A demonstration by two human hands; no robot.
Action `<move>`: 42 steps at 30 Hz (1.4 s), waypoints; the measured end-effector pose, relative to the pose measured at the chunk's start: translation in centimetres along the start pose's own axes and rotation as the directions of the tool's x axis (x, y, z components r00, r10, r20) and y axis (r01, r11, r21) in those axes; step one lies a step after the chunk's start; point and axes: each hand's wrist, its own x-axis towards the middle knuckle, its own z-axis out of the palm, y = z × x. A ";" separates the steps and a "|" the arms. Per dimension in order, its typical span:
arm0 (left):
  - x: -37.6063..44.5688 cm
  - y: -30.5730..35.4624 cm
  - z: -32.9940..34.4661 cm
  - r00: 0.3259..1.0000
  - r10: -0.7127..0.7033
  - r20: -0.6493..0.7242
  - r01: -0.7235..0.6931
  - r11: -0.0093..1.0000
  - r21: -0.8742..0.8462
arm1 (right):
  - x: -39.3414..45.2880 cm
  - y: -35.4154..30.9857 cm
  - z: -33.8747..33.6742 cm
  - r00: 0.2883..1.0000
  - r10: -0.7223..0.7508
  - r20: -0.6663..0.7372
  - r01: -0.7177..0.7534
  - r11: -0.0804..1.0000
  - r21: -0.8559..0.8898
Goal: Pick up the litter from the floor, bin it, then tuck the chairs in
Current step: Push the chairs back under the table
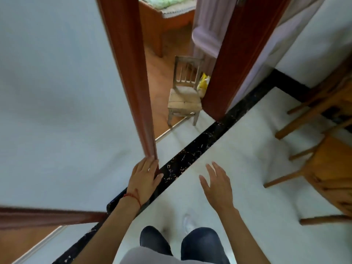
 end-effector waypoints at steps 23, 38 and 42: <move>-5.4 29.9 8.8 0.593 0.769 0.240 -0.783 0.620 -0.053 | -27.4 18.5 -7.8 0.595 0.752 -0.283 -0.721 0.655 0.225; -15.3 43.7 14.5 0.296 0.905 0.306 -0.930 0.346 -0.126 | -42.7 24.8 -8.4 0.282 0.923 -0.261 -0.842 0.369 0.394; -14.6 45.3 15.2 0.292 0.908 0.302 -0.932 0.341 -0.124 | -42.2 26.3 -9.2 0.274 0.925 -0.265 -0.836 0.365 0.411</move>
